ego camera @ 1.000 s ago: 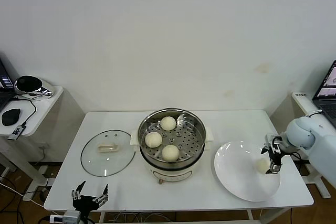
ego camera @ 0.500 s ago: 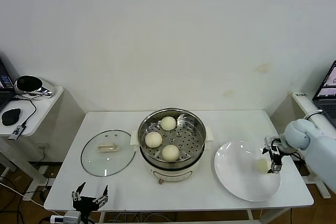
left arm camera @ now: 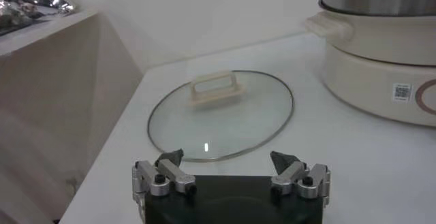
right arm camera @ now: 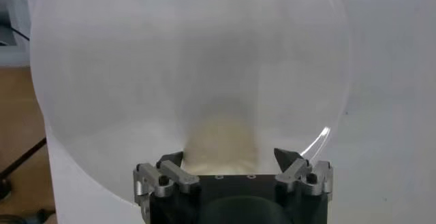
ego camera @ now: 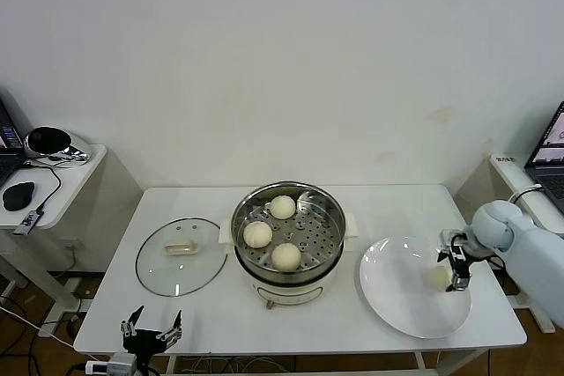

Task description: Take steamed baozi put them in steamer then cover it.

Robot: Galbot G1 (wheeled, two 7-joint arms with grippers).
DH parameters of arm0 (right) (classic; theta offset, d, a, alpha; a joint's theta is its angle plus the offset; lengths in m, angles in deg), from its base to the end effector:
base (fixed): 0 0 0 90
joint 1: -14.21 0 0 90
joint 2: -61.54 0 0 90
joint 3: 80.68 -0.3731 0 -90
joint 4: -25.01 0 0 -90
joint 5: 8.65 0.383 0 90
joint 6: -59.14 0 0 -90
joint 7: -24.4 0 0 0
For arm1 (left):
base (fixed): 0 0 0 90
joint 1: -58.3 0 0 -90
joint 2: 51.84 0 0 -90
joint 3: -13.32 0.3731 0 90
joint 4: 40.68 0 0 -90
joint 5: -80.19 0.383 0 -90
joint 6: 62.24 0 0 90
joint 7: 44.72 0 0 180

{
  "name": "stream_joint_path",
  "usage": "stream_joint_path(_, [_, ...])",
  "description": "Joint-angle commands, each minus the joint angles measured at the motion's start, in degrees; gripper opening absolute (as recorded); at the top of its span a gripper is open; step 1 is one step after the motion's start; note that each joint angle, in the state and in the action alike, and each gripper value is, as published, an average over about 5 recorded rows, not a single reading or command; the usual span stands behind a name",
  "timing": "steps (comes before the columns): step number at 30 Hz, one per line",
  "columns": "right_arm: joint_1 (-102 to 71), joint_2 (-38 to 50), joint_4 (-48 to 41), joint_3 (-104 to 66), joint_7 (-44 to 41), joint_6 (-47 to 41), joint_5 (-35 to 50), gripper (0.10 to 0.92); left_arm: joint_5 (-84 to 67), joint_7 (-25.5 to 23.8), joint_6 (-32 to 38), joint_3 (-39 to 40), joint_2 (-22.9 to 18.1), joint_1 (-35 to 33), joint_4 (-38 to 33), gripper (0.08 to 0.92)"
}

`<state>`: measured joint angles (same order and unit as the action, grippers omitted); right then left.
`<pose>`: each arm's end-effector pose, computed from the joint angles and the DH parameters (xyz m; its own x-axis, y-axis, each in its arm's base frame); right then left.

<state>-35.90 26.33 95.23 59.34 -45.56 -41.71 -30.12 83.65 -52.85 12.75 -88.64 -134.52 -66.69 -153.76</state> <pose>0.5083 -0.2515 -0.2470 -0.1299 0.0089 0.9915 -0.9902 0.0496 -0.1302 0.1609 0.1008 -0.3712 -0.8902 -0.0634 0.4512 0.0404 0.9754 0.2168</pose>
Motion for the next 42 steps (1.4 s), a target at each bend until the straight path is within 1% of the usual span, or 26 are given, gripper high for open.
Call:
stream_joint_path(1, [0.0,0.0,-0.4,0.1,-0.3,0.2,0.0,0.65,0.0,0.0,0.0,0.1,0.0,0.1,0.1,0.823])
stream_joint_path(6, [0.2,0.7,0.0,0.0,-0.4,-0.3,0.6,0.504,0.0,0.1,0.0,0.2,0.0,0.1,0.3,0.823])
stream_joint_path(8, [0.4,1.0,0.4,0.1,-0.5,-0.7,1.1,0.46,0.0,0.1,0.0,0.2,0.0,0.2,0.3,0.823])
stream_joint_path(11, [1.3,1.8,1.2,0.5,-0.7,-1.5,2.5,0.432,0.0,0.1,0.0,0.2,0.1,0.3,0.3,0.823])
stream_joint_path(15, [4.0,3.7,3.4,2.3,-1.3,-3.2,5.6,0.427,0.1,0.2,0.0,0.4,0.1,0.6,0.4,0.823])
stream_joint_path(18, [8.0,5.5,6.2,4.7,-2.3,-4.8,10.0,0.431,0.1,0.3,0.0,0.4,0.0,1.0,0.4,0.823])
stream_joint_path(21, [15.2,6.9,9.1,9.7,-2.8,-6.3,15.5,0.433,0.2,0.5,0.0,0.2,0.1,1.3,0.0,0.823])
stream_joint_path(25, [30.1,6.6,12.0,20.7,-3.5,-9.0,23.8,0.433,0.4,0.8,-0.3,-0.3,0.5,1.6,-0.9,0.823])
stream_joint_path(28, [41.8,3.9,12.7,29.4,-4.1,-11.1,30.3,0.433,0.4,0.9,-0.4,-0.7,0.7,1.8,-1.1,0.823])
stream_joint_path(33, [58.0,-4.8,10.8,42.2,-4.5,-14.2,39.3,0.433,0.0,0.8,-0.5,-1.3,0.7,1.7,-2.1,0.823])
stream_joint_path(37, [62.5,-11.8,8.6,46.5,-4.4,-16.1,42.5,0.433,-0.7,0.8,-0.5,-1.4,0.9,1.4,-2.7,0.823])
stream_joint_path(42, [62.4,-18.4,7.6,49.2,-3.9,-18.3,45.1,0.433,-1.5,0.9,-0.7,-1.6,0.5,1.4,-3.4,0.823])
